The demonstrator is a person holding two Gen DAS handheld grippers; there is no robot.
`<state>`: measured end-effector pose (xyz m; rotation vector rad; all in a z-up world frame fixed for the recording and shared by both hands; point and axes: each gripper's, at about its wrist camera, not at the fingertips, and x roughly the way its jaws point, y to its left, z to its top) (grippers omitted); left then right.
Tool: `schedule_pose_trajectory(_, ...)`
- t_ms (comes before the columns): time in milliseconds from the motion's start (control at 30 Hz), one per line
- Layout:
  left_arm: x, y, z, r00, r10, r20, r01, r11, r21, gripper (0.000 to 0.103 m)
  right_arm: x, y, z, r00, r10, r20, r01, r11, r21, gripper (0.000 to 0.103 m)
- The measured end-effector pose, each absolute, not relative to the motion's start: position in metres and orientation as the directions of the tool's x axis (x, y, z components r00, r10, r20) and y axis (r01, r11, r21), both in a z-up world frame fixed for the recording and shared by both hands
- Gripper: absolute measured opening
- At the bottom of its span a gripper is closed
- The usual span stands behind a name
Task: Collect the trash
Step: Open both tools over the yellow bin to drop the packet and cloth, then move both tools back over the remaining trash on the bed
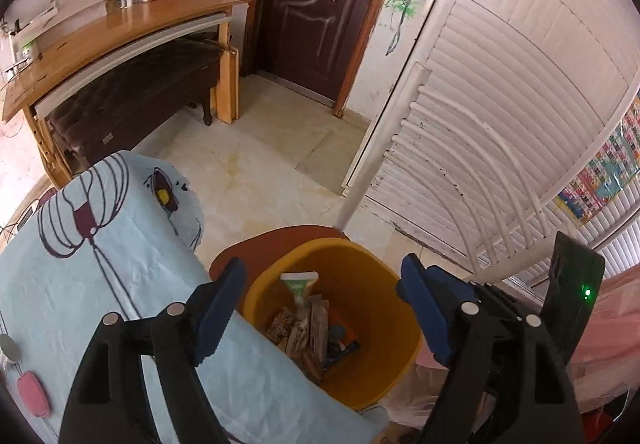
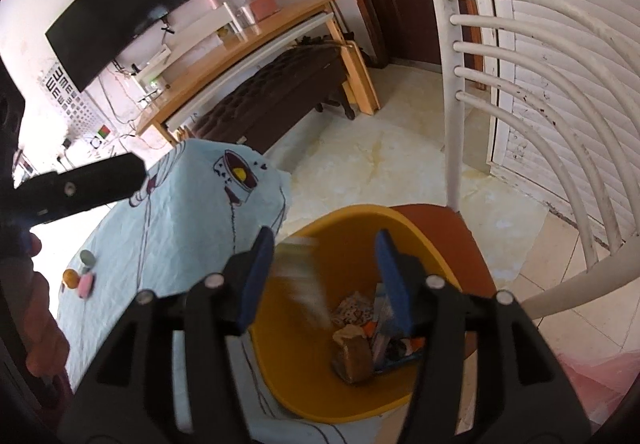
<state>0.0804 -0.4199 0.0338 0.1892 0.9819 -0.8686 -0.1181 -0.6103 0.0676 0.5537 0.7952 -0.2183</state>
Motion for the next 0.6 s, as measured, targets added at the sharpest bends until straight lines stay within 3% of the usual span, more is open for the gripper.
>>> schedule_pose_trajectory(100, 0.085, -0.407, 0.037, 0.263, -0.553, -0.790, 0.691, 0.680, -0.246, 0.076, -0.115, -0.605, 0.070, 0.690, 0.029, -0.724, 0.378, 0.838, 0.394, 0.058)
schedule_pose_trajectory(467, 0.125, -0.305, 0.056, 0.434, -0.499, -0.751, 0.554, 0.805, -0.214, 0.078, -0.066, -0.539, 0.089, 0.686, 0.140, -0.714, 0.237, 0.885, 0.401, 0.060)
schedule_pose_trajectory(600, 0.141, -0.261, 0.057, 0.484, -0.440, -0.756, 0.494, 0.851, -0.178, 0.080, -0.042, -0.496, 0.097, 0.675, 0.200, -0.711, 0.145, 0.908, 0.394, 0.074)
